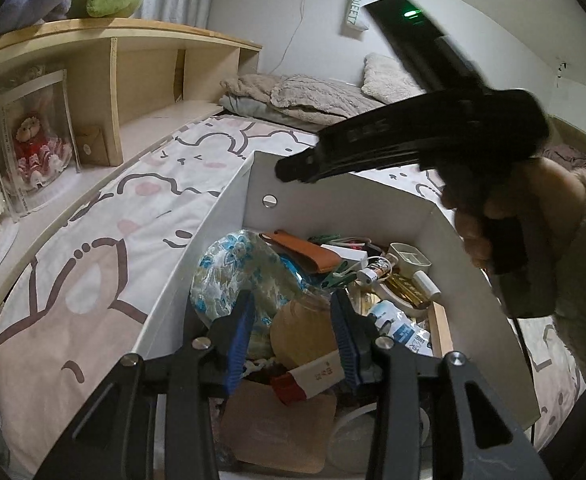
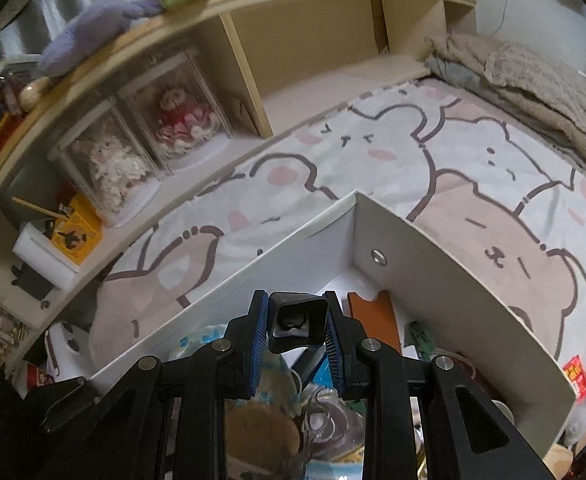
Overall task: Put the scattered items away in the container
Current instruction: 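Lower the black rubber piece into the box and open the right tool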
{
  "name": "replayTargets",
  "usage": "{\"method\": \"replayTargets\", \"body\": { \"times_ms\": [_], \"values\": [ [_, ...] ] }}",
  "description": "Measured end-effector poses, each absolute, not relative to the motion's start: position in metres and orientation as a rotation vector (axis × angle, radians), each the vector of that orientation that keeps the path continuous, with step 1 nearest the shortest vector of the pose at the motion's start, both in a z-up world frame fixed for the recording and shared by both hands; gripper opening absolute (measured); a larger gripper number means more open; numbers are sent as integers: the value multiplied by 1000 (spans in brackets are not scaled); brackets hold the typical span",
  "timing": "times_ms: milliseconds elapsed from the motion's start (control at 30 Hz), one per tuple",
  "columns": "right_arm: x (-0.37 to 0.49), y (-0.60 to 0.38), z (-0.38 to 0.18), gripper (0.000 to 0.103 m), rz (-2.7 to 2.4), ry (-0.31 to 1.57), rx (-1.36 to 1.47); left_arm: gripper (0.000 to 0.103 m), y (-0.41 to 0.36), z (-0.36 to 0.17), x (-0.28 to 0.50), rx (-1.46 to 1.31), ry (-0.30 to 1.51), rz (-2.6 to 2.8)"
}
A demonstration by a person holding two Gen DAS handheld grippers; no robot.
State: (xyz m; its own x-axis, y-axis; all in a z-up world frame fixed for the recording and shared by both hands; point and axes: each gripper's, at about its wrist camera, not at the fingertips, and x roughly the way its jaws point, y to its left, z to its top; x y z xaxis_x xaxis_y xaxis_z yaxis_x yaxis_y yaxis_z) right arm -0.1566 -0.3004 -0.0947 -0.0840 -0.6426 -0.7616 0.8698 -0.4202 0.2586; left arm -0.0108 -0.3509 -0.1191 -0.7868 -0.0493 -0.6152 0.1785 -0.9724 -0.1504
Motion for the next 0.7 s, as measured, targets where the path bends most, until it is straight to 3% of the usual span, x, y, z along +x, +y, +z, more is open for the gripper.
{"method": "replayTargets", "body": {
  "times_ms": [133,200,233,267,700],
  "values": [
    [-160,-310,-108,28,-1672,316,1089,48,-351,-121,-11,968,318,-2856],
    [-159,-310,-112,41,-1668,311,1102,50,-350,-121,-11,970,308,-2857],
    [-159,-310,-113,82,-1671,308,1105,50,-349,-121,-12,972,301,-2857],
    [-158,-309,-112,103,-1674,304,1098,51,-349,-121,-12,973,298,-2857],
    [-137,-294,-89,103,-1664,292,999,52,-346,-114,-7,947,311,-2831]
  ]
}}
